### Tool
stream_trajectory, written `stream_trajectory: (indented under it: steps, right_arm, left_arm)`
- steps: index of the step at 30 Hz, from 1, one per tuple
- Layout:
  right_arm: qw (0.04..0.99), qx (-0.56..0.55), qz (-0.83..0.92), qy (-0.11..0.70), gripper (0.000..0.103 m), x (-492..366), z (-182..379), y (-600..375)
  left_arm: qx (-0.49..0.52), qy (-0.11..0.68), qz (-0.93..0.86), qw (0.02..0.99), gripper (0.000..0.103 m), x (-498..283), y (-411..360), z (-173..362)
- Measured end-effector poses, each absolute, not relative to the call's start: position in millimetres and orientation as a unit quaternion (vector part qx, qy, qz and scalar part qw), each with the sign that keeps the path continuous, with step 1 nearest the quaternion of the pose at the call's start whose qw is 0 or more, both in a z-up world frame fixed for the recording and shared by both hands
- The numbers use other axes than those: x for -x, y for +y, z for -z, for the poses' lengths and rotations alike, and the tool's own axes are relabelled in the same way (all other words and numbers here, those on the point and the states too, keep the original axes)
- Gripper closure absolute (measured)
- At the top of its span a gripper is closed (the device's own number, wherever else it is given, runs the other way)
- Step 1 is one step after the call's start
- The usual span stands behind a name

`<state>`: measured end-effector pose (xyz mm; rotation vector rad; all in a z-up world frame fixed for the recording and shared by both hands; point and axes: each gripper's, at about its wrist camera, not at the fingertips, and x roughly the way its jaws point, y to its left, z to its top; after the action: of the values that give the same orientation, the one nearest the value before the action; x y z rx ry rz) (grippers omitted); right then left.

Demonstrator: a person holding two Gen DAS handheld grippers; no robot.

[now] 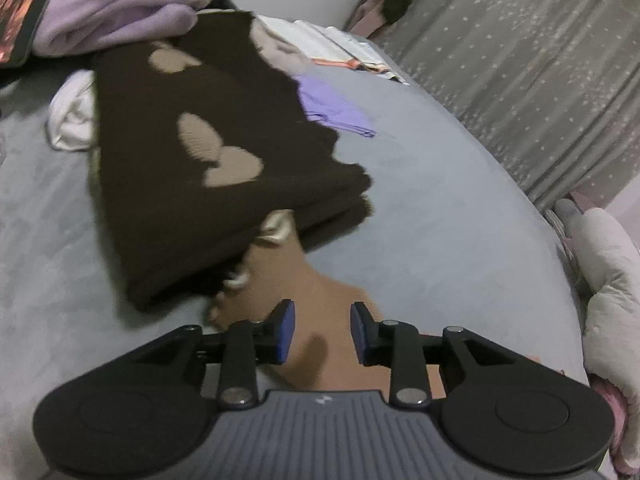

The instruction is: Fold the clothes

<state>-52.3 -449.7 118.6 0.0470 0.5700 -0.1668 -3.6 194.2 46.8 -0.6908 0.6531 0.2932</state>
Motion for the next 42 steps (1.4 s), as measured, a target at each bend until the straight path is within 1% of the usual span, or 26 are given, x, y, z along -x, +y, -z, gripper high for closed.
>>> stream_trajectory:
  steps: [3,5,6,9,10,12,13,14,15,16,17,18,20,22,23,24,27,32,38,42]
  right_arm:
    - [0.956,-0.021,0.081,0.282,0.023,52,-118,-448]
    - [0.956,-0.019,0.079,0.282,0.022,51,-118,-446]
    - [0.956,-0.019,0.078,0.282,0.022,51,-118,-445]
    - [0.956,-0.017,0.075,0.283,0.022,50,-118,-442]
    - [0.956,-0.016,0.074,0.283,0.022,49,-118,-441]
    - [0.956,-0.014,0.072,0.284,0.022,49,-118,-439]
    - [0.956,-0.014,0.071,0.284,0.022,48,-117,-438]
    - [0.956,-0.013,0.070,0.284,0.022,48,-117,-437]
    - [0.956,-0.012,0.069,0.285,0.022,48,-117,-436]
    - [0.956,-0.012,0.068,0.285,0.022,47,-117,-436]
    - [0.956,-0.011,0.067,0.286,0.022,47,-117,-435]
    - [0.956,-0.009,0.066,0.287,0.022,46,-116,-434]
    - [0.956,-0.007,0.064,0.287,0.022,46,-116,-432]
    - [0.956,-0.005,0.063,0.288,0.022,45,-115,-431]
    - [0.956,-0.004,0.062,0.288,0.022,45,-115,-430]
    - [0.956,-0.003,0.062,0.288,0.022,44,-114,-429]
    - [0.955,0.001,0.061,0.290,0.022,44,-114,-428]
    - [0.955,0.002,0.060,0.290,0.022,43,-113,-428]
    - [0.955,0.005,0.056,0.290,0.022,44,-113,-426]
    - [0.955,0.005,0.055,0.290,0.022,43,-113,-425]
  left_arm:
    - [0.310,0.293,-0.153,0.891,0.070,7,209,-51]
    - [0.295,0.283,-0.151,0.900,0.064,7,215,-55]
    - [0.287,0.281,-0.152,0.903,0.063,7,216,-56]
    - [0.225,0.276,-0.159,0.921,0.063,3,217,-59]
    - [0.209,0.277,-0.156,0.925,0.061,2,217,-59]
    - [0.179,0.298,-0.119,0.930,0.051,-4,212,-56]
    - [0.155,0.305,-0.110,0.933,0.049,-6,207,-54]
    - [0.132,0.311,-0.102,0.936,0.044,-8,204,-52]
    - [0.116,0.313,-0.097,0.938,0.038,-9,200,-50]
    - [0.100,0.314,-0.092,0.940,0.034,-10,196,-49]
    - [0.083,0.316,-0.087,0.941,0.028,-12,193,-48]
    - [0.067,0.317,-0.081,0.943,0.026,-13,189,-47]
    - [0.035,0.319,-0.071,0.945,0.026,-15,182,-44]
    - [0.015,0.323,-0.071,0.944,0.045,-20,178,-43]
    - [0.000,0.328,-0.079,0.941,0.070,-22,177,-44]
    - [-0.015,0.334,-0.087,0.938,0.087,-24,176,-45]
    - [-0.041,0.332,-0.086,0.938,0.091,-23,173,-53]
    - [-0.133,0.308,-0.100,0.937,0.092,-15,150,-60]
    - [-0.110,0.259,-0.132,0.950,0.092,-10,153,-76]
    - [-0.115,0.260,-0.129,0.950,0.091,-9,151,-75]
